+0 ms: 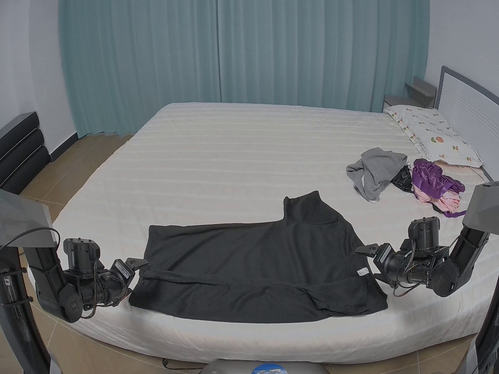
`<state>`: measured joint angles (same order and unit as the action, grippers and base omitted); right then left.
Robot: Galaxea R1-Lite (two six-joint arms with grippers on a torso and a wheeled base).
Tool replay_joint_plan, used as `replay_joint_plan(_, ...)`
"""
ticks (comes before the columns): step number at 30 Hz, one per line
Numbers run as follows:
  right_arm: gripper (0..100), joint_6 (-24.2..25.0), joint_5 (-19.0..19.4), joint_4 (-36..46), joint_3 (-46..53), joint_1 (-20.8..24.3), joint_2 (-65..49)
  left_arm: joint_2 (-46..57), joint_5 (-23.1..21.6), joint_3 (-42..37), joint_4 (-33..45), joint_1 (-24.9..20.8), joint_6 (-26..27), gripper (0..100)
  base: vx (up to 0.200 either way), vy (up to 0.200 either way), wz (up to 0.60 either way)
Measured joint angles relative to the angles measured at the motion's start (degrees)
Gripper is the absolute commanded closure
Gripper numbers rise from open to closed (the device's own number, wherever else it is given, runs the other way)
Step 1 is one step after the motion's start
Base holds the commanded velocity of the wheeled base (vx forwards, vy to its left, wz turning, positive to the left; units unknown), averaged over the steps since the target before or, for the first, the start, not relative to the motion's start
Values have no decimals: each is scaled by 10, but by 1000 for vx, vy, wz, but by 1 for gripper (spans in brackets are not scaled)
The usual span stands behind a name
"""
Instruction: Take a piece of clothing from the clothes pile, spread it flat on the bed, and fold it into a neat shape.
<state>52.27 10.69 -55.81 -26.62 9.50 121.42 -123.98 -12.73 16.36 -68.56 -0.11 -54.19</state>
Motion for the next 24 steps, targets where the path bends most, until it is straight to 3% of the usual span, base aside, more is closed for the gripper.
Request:
replay_joint_plan(9, 0, -2, 3, 0, 0, 2, 15, -3, -2, 34, 22, -5, 21, 0, 0, 0, 0)
replay_joint_plan(15, 0, -3, 3, 0, 0, 5, 19, -14, 6, 92, 117, -12, 72, 0, 0, 0, 0)
replay_joint_plan(21, 0, -3, 3, 0, 0, 6, 20, -28, 38, 158, 186, -18, 89, 0, 0, 0, 0)
replay_joint_plan(22, 0, -3, 3, 0, -1, 6, 20, -31, 45, 168, 191, -19, 90, 100, 0, 0, 0)
replay_joint_plan(24, 0, -4, 2, 0, -1, 6, 21, -39, 58, 188, 203, -21, 91, 100, 0, 0, 0)
